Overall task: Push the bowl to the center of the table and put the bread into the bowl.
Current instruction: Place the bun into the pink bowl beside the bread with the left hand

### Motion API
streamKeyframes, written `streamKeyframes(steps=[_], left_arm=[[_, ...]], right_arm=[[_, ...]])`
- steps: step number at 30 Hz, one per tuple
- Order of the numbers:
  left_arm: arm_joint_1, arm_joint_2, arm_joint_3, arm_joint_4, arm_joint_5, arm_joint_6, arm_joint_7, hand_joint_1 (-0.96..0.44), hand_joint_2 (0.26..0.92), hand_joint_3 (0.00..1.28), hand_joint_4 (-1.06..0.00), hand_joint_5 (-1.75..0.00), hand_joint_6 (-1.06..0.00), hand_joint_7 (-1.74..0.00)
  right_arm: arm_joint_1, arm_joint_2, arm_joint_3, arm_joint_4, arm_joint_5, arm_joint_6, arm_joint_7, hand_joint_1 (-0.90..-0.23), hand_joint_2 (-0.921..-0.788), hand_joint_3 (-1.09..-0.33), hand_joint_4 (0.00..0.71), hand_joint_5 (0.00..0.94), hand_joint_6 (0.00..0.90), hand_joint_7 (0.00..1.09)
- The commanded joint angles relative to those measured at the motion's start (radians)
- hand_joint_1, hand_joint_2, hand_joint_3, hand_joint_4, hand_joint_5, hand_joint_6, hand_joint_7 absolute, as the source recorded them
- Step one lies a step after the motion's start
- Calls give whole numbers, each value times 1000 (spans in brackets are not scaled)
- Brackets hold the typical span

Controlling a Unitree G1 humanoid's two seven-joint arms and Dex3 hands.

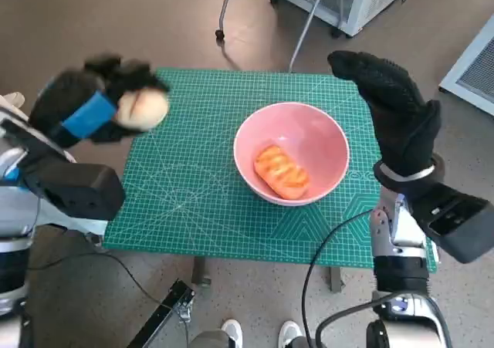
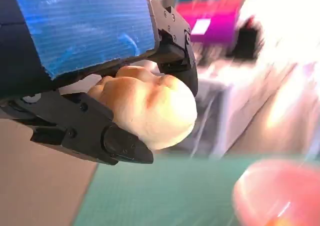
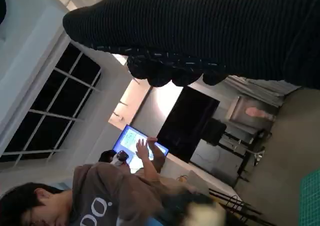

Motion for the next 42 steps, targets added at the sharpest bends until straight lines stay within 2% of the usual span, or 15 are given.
streamKeyframes(steps=[1, 4, 9, 16, 18, 19, 20, 21, 22, 24, 26, 27, 30, 37, 42], left_arm=[[-96, -92, -72, -60, 24, 35, -7, 1, 920, 104, -610, -1192, -623, -1234], [-139, -141, -120, -50, 51, 25, 1, 1, 916, 90, -635, -1168, -643, -1210], [-193, -226, -195, 58, 72, -72, 38, 1, 916, 82, -649, -1172, -649, -1185], [-263, -328, -292, 340, 121, -233, 114, -1, 920, 124, -563, -1302, -622, -1179], [-279, -350, -315, 418, 133, -243, 114, -1, 920, 143, -546, -1312, -597, -1211], [-282, -362, -324, 443, 125, -218, 83, -1, 920, 167, -521, -1317, -565, -1261], [-284, -370, -329, 461, 120, -203, 61, -123, 920, 239, -396, -1128, -485, -1373], [-279, -380, -339, 462, 117, -137, 6, -167, 921, 267, -359, -1044, -454, -1417], [-276, -387, -345, 462, 115, -91, -31, -145, 873, 256, -236, -726, -290, -1074], [-276, -398, -359, 463, 115, -7, -102, -118, 840, 189, -113, -335, -118, -642], [-277, -406, -365, 458, 112, 45, -146, -110, 826, 151, -71, -193, -60, -490], [-277, -409, -367, 455, 110, 68, -163, -107, 820, 133, -57, -138, -38, -438], [-269, -406, -366, 437, 103, 108, -197, -131, 821, 86, -59, -62, -13, -447], [-229, -394, -308, 417, 19, 94, -218, -178, 825, 52, -68, -24, -3, -476], [-202, -388, -235, 370, -81, 96, -223, -177, 829, 44, -133, -46, -90, -525]], right_arm=[[4, -6, 3, 15, 2, 15, 14, -710, -921, -759, 294, 7, -1, 886], [3, -5, 4, 14, 2, 16, 18, -711, -921, -760, 293, 6, -1, 885], [3, -7, 5, 15, 1, 16, 24, -715, -921, -761, 291, 5, -1, 885], [4, -14, 2, 23, 7, 16, 35, -717, -921, -765, 290, 5, -1, 885], [6, -13, 2, 21, 7, 16, 36, -718, -921, -764, 291, 6, -1, 883], [8, -14, 2, 19, 7, 15, 36, -718, -921, -764, 291, 6, -1, 881], [9, -14, 2, 17, 6, 15, 35, -718, -921, -764, 291, 6, -1, 878], [11, -14, 1, 15, 5, 15, 34, -717, -921, -764, 291, 6, -1, 877], [13, -14, 1, 13, 4, 14, 33, -716, -921, -766, 292, 6, -1, 872], [16, -14, 1, 8, 2, 15, 31, -715, -921, -769, 292, 6, -1, 864], [20, -14, 0, 1, 2, 17, 28, -715, -921, -770, 290, 6, -1, 858], [22, -15, 0, -4, 1, 18, 27, -715, -921, -770, 289, 5, -1, 855], [28, -16, -1, -15, 0, 22, 22, -714, -921, -772, 285, 3, -1, 850], [37, -17, -5, -35, -1, 28, 12, -710, -921, -772, 281, 1, -1, 845], [38, -13, -9, -42, -4, 28, 2, -709, -921, -770, 276, 0, -1, 837]])
